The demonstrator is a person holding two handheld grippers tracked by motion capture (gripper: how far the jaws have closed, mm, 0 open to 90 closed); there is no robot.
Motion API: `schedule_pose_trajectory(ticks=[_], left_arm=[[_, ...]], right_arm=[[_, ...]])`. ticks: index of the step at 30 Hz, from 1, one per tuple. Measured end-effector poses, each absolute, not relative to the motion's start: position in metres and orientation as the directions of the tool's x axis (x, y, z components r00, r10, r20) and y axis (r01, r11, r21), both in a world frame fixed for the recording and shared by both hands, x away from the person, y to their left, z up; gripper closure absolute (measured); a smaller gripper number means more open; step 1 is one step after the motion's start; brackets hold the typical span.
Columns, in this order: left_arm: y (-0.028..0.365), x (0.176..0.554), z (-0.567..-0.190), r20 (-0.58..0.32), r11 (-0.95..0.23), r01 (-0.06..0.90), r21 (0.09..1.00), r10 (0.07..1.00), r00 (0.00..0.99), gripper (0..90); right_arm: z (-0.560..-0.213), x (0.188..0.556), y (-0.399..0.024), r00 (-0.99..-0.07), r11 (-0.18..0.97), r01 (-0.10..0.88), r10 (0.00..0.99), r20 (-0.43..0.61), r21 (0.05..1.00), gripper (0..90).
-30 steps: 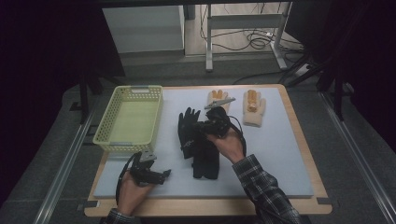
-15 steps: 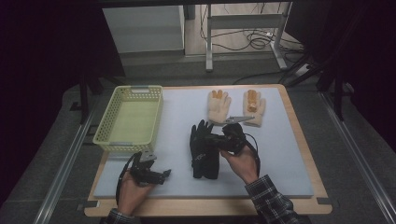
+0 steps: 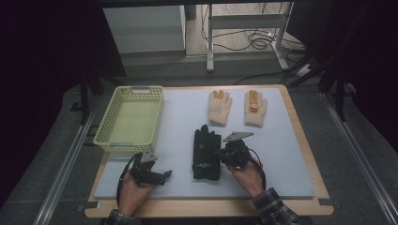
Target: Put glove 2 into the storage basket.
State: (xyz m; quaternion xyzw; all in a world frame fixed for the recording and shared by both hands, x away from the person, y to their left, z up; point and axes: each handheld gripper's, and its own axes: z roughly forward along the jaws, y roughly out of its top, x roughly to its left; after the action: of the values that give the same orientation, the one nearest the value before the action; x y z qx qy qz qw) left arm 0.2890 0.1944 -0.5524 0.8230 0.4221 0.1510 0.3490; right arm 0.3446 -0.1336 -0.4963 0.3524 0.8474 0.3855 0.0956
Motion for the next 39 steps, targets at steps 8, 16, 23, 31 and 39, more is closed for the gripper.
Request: schedule_pose_trajectory(ticks=[8,16,23,31,39], left_arm=[[0.194,0.289,-0.552,-0.046,-0.4,0.59,0.702,0.8,0.598,5.9],[0.194,0.289,-0.552,-0.046,-0.4,0.59,0.701,0.8,0.598,5.9],[0.194,0.289,-0.552,-0.046,-0.399,0.59,0.702,0.801,0.597,6.0],[0.194,0.289,-0.552,-0.044,-0.402,0.589,0.701,0.8,0.598,6.0],[0.194,0.289,-0.552,-0.045,-0.4,0.59,0.701,0.801,0.597,6.0]], right_arm=[[-0.491,0.336,-0.156,-0.756,0.475,0.484,0.65,0.079,0.735,62.5],[-0.508,0.322,-0.173,-0.794,0.508,0.479,0.599,0.106,0.716,88.3],[-0.527,0.317,-0.157,-0.819,0.551,0.456,0.567,0.089,0.699,88.2],[-0.531,0.315,-0.133,-0.842,0.563,0.429,0.532,0.089,0.706,88.0],[-0.533,0.319,-0.112,-0.854,0.572,0.41,0.514,0.079,0.711,87.5]])
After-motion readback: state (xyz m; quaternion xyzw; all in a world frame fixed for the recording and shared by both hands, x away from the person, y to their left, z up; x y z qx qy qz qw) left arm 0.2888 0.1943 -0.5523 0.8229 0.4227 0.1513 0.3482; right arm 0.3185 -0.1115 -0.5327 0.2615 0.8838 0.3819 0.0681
